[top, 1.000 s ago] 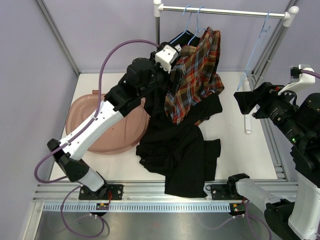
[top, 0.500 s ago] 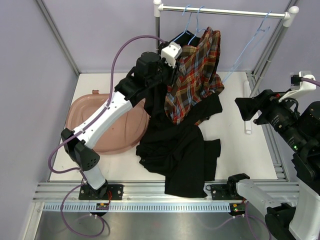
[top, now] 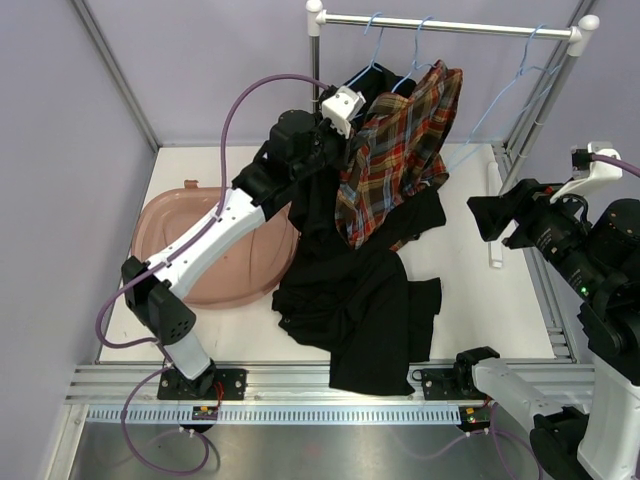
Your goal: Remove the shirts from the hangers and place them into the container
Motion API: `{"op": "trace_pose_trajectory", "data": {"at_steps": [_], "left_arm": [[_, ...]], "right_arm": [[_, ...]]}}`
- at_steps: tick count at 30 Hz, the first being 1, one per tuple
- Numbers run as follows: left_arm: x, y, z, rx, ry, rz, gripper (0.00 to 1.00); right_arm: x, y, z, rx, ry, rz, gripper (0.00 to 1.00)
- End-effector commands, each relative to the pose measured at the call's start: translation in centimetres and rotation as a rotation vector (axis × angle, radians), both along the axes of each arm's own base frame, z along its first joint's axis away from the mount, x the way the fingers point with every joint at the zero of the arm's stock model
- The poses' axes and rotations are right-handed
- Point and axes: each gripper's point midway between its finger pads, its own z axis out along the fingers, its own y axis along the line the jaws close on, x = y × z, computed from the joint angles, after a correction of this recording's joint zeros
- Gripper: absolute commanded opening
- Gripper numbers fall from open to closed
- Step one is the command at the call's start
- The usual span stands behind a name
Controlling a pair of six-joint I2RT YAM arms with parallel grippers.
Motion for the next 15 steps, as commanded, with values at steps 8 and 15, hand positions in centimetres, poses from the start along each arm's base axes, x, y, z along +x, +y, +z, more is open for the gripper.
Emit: {"op": "trace_pose_trajectory", "data": {"at_steps": [8, 15], "left_arm": [[-5.6, 2.5, 14.7, -0.221, -0.298, -0.023, 0.0], [-7.1, 2.6, 13.6, -0.187, -0.252, -0.027, 0.0]], "right_arm": [[1.4, 0.4, -0.1, -0.016, -0.007, 0.007, 0.69], [2.0, 0.7, 0.1, -0.018, -0.003, 0.019, 0.7]]}}
